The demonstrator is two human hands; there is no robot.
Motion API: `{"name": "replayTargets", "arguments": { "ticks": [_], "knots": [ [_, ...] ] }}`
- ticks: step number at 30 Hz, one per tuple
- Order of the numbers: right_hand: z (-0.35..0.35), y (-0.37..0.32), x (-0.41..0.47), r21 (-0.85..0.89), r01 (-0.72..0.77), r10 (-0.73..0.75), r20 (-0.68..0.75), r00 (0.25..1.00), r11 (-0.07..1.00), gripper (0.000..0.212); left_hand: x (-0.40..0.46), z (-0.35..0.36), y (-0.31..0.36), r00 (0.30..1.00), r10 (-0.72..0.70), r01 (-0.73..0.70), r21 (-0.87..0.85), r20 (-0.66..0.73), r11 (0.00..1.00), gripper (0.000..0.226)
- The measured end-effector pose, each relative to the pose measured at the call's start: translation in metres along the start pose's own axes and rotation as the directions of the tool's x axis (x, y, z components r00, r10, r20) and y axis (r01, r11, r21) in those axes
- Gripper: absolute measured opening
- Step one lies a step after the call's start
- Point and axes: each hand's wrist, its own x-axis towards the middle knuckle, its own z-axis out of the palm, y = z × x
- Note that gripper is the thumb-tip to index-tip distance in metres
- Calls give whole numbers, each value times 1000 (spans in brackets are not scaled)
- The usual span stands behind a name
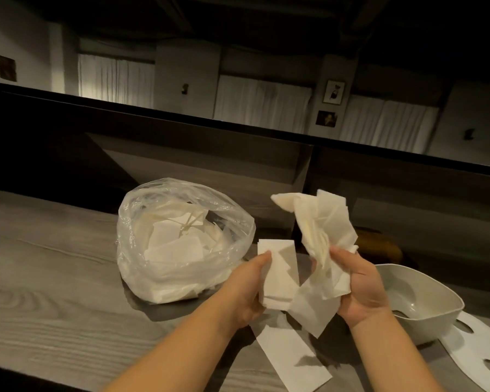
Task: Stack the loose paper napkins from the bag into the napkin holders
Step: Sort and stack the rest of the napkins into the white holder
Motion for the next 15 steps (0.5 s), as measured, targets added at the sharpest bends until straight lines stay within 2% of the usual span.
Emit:
{"name": "replayTargets", "arguments": {
  "ticks": [2, 3, 5, 8, 11, 13, 15],
  "knots": [
    [0, 2, 0, 7, -41, 41, -6, 999, 999, 39, 1, 0, -2, 996, -74, 76, -39, 56, 996, 31],
    [0, 5, 1, -48, -98, 98, 2, 995, 994, 43, 3, 2, -2, 991, -85, 93, -79, 106, 993, 35],
    [1, 14, 3, -228, -221, 221, -24, 975, 948, 53, 6, 2, -1, 987, -4, 32, -170, 160, 985, 35],
    [2, 19, 5, -407, -270, 229, -148, 962, 873, 42, 12, -1, 4, 981, 149, -107, -297, 122, 949, 32],
    [5, 19, 5, -422, -278, 222, -179, 959, 863, 34, 15, -3, 7, 984, 166, -119, -439, 71, 891, 40],
    [5, 19, 5, -439, -292, 234, -182, 955, 850, 33, 12, -3, 9, 980, 191, -148, -458, 47, 876, 43],
    [6, 19, 5, -463, -311, 253, -185, 950, 830, 36, 10, -3, 11, 981, 188, -145, -442, 55, 885, 36]
  ]
}}
